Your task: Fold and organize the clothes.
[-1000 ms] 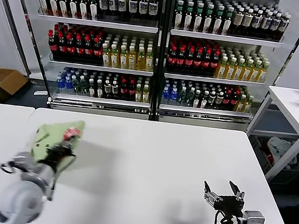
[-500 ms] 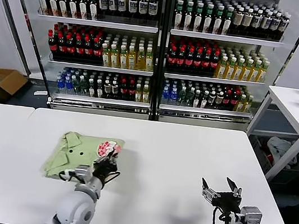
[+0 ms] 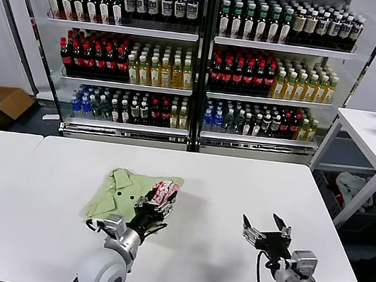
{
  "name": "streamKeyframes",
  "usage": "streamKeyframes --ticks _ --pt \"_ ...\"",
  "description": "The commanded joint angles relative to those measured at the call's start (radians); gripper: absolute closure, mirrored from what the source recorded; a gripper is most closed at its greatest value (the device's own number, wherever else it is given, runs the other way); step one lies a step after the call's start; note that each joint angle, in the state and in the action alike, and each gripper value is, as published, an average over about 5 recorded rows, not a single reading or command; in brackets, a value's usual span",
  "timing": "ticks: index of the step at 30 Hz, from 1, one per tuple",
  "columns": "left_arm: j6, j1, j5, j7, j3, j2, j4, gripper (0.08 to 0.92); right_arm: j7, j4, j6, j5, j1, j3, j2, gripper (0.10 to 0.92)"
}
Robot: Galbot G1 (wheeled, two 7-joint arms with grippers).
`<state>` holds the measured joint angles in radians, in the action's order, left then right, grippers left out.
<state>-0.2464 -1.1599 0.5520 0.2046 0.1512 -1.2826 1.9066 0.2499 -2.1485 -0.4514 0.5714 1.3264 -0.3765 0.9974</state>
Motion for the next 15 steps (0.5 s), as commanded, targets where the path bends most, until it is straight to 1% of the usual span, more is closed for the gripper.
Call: streamKeyframes --ticks 1,5,9,15 --pt "0.029 -0.096 0.063 -0.022 0.135 0.064 0.149 0.275 0.018 0.060 0.018 -0.010 -0.164 0.193 0.061 0.202" --pt "0.009 -0.094 0.074 -0.008 0.142 0.056 0.171 0.193 0.021 0.082 0.020 -0.013 -0.178 0.223 0.084 0.203" --pt "0.031 -0.109 0.073 0.009 0.218 0.070 0.156 0.178 0.043 0.115 0.033 -0.008 -0.192 0.277 0.115 0.203" --pt "0.078 -0.170 0.073 0.005 0.354 0.143 0.118 0.177 0.115 0.232 0.058 -0.010 -0.229 0.385 0.239 0.203"
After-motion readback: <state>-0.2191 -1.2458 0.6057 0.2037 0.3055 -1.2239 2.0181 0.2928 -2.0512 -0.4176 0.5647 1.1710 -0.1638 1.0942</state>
